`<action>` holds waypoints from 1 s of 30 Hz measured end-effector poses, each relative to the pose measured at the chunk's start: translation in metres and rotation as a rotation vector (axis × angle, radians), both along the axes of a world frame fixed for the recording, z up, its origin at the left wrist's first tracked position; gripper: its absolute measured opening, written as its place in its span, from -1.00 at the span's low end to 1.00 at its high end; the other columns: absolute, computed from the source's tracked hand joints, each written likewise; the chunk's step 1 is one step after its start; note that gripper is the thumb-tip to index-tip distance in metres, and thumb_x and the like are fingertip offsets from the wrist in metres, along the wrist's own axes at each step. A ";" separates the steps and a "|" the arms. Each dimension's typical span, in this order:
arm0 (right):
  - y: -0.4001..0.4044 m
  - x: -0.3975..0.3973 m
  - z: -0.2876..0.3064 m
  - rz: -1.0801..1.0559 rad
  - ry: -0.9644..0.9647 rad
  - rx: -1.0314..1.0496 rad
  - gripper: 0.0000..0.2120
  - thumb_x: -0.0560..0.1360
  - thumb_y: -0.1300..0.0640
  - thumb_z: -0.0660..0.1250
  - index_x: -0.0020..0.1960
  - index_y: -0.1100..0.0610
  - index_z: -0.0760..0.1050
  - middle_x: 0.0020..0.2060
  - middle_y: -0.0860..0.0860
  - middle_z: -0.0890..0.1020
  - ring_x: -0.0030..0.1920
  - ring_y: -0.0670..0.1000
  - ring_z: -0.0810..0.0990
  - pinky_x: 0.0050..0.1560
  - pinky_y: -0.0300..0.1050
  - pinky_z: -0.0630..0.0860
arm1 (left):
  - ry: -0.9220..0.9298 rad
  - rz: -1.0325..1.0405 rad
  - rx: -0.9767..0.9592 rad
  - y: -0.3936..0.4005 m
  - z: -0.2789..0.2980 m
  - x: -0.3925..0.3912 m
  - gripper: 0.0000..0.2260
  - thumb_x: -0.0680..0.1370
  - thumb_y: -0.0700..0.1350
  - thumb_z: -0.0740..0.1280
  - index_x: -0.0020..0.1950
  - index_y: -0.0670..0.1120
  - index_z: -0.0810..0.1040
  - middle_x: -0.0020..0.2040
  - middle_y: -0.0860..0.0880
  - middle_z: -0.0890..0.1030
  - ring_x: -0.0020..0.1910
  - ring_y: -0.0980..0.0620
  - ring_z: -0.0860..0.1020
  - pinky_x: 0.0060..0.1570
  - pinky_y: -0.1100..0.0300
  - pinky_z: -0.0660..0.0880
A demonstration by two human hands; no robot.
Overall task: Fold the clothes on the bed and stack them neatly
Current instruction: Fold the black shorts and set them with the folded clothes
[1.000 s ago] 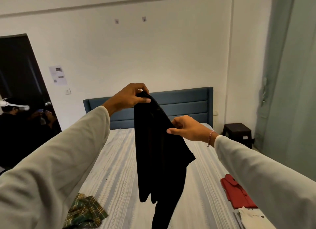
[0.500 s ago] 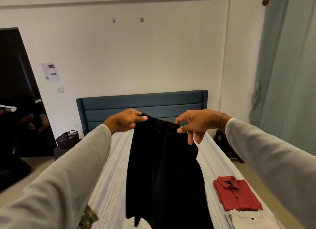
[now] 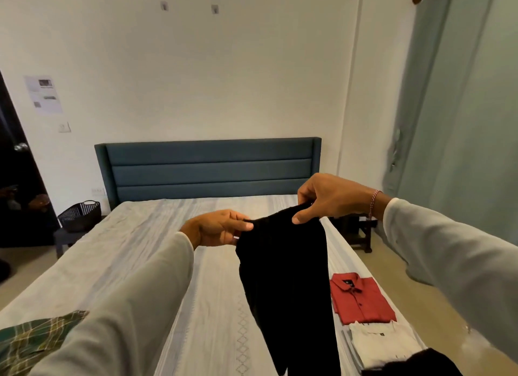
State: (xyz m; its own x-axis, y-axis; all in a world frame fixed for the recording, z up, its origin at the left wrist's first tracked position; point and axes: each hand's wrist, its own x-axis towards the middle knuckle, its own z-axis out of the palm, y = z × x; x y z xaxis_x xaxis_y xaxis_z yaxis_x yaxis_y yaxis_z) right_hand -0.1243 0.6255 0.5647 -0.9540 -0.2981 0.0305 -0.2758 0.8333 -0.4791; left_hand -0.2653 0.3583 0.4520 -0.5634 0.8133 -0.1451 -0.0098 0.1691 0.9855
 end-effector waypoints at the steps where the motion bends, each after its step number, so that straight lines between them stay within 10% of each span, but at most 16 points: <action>1: 0.002 0.001 -0.001 0.014 -0.026 -0.008 -0.90 0.51 0.05 0.48 -0.11 0.06 0.61 -0.25 0.00 0.63 -0.14 0.03 0.59 -0.13 -0.29 0.53 | 0.005 -0.037 -0.011 0.004 -0.009 0.003 -0.56 0.35 0.01 0.63 0.12 -0.20 0.68 0.02 -0.11 0.66 0.02 -0.02 0.63 0.10 0.12 0.54; 16: 0.060 0.010 0.003 0.010 -0.149 -0.071 -0.92 0.55 0.14 0.44 0.01 0.14 0.61 -0.13 0.08 0.68 -0.03 0.11 0.62 0.13 -0.02 0.59 | -0.093 -0.142 0.180 0.062 -0.040 0.011 -0.66 0.43 -0.08 0.57 0.12 -0.22 0.66 -0.01 -0.15 0.67 -0.01 -0.08 0.65 0.03 0.08 0.58; 22: 0.079 0.016 -0.017 -0.004 -0.087 -0.109 -0.93 0.53 0.18 0.46 -0.06 0.09 0.57 -0.10 0.00 0.66 -0.03 0.06 0.62 0.14 0.05 0.63 | 0.250 -0.061 0.056 0.050 0.035 0.001 -0.72 0.44 -0.15 0.51 0.06 -0.27 0.60 -0.06 -0.19 0.66 -0.05 -0.11 0.64 0.01 0.08 0.61; 27: 0.075 0.013 -0.018 -0.018 -0.052 -0.107 -0.86 0.50 0.19 0.49 -0.11 0.23 0.56 -0.23 -0.06 0.63 -0.18 -0.14 0.61 -0.07 -0.28 0.53 | 0.488 -0.126 -0.108 0.049 0.092 0.010 -0.88 0.48 -0.36 0.48 -0.04 -0.25 0.60 -0.16 -0.13 0.68 -0.17 -0.01 0.64 -0.08 0.20 0.61; 30: 0.072 0.007 -0.016 -0.027 0.000 -0.084 -0.85 0.49 0.20 0.50 -0.10 0.26 0.57 -0.16 0.15 0.65 -0.09 0.07 0.63 0.02 -0.11 0.59 | 0.723 -0.114 -0.270 0.050 0.118 0.017 -0.86 0.46 -0.33 0.52 -0.07 -0.13 0.66 -0.23 0.00 0.71 -0.24 0.11 0.64 -0.14 0.32 0.55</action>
